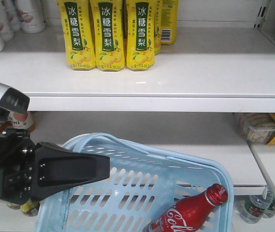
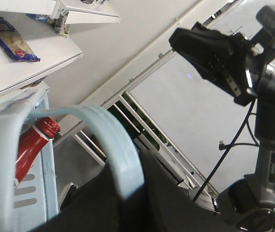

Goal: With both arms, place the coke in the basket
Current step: 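Open the right gripper to drop the bottle into the basket, then withdraw the right gripper up and away from the basket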

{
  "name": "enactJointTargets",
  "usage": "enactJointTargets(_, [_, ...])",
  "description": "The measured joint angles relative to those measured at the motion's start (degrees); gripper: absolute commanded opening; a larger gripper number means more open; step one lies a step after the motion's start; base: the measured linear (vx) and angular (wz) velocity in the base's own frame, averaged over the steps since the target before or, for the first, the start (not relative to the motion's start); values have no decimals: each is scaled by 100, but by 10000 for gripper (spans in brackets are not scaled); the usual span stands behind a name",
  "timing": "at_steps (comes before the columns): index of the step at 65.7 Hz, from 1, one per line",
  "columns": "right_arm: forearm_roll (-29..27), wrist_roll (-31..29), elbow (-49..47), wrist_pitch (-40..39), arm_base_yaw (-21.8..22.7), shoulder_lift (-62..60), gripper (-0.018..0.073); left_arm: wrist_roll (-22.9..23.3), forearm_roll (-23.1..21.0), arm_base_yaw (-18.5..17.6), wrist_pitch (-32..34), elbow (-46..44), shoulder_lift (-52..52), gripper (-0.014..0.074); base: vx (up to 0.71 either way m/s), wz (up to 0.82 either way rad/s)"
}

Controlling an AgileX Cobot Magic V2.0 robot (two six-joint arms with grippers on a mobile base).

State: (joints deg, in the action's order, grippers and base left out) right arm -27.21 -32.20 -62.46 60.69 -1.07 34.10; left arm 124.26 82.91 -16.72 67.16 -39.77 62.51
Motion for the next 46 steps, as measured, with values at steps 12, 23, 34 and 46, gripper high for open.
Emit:
enactJointTargets(12, [685, 483, 1853, -712, 0, -1310, -6, 0, 18, 0, 0, 0, 0, -6, 0, 0])
enactJointTargets(23, [993, 817, 3300, -1083, 0, -2156, -6, 0, 17, 0, 0, 0, 0, -6, 0, 0])
enactJointTargets(34, [1054, 832, 3788, -1175, 0, -2535, -6, 0, 17, 0, 0, 0, 0, -6, 0, 0])
enactJointTargets(46, [1054, 832, 3806, -1232, 0, -2560, -6, 0, 17, 0, 0, 0, 0, -6, 0, 0])
